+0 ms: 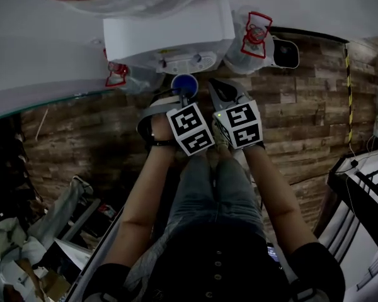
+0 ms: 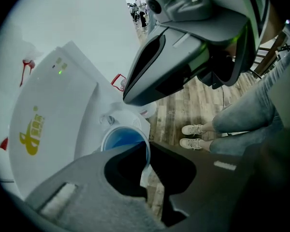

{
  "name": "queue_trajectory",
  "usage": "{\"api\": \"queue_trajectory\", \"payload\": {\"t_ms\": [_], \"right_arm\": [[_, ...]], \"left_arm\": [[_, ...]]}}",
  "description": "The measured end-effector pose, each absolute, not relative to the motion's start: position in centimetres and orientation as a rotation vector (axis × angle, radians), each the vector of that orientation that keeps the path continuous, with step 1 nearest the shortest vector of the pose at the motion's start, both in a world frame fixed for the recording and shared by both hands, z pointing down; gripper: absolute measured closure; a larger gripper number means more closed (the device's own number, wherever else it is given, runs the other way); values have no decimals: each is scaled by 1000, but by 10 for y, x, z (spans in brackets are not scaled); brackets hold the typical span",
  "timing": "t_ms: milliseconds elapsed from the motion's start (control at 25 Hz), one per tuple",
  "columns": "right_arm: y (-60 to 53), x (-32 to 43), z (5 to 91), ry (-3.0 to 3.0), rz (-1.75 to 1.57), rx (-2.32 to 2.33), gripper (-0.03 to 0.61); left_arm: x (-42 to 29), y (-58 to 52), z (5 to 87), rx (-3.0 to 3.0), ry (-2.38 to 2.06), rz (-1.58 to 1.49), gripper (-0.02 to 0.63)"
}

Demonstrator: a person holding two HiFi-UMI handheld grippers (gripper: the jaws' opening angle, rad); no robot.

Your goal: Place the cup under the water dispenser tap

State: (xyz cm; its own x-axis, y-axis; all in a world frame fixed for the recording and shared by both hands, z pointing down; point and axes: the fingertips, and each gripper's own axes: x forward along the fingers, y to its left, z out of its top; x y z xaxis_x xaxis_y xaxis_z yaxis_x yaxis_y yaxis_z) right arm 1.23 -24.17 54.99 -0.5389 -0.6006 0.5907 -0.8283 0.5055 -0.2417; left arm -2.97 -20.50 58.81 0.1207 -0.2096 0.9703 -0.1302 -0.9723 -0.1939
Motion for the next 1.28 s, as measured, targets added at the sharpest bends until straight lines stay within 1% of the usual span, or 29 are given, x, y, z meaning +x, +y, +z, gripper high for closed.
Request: {"api": "queue_trajectory", "payload": {"t_ms": [400,1280], "right_arm": [[-253,10,613,-2277,785,1192,578],[-280,16,698,-2226,909,1257,578]], "left_arm": [[-31,-221,650,-2307,375,-2046,589],[-25,-258,737,-2266,342,-2044,589]]}}
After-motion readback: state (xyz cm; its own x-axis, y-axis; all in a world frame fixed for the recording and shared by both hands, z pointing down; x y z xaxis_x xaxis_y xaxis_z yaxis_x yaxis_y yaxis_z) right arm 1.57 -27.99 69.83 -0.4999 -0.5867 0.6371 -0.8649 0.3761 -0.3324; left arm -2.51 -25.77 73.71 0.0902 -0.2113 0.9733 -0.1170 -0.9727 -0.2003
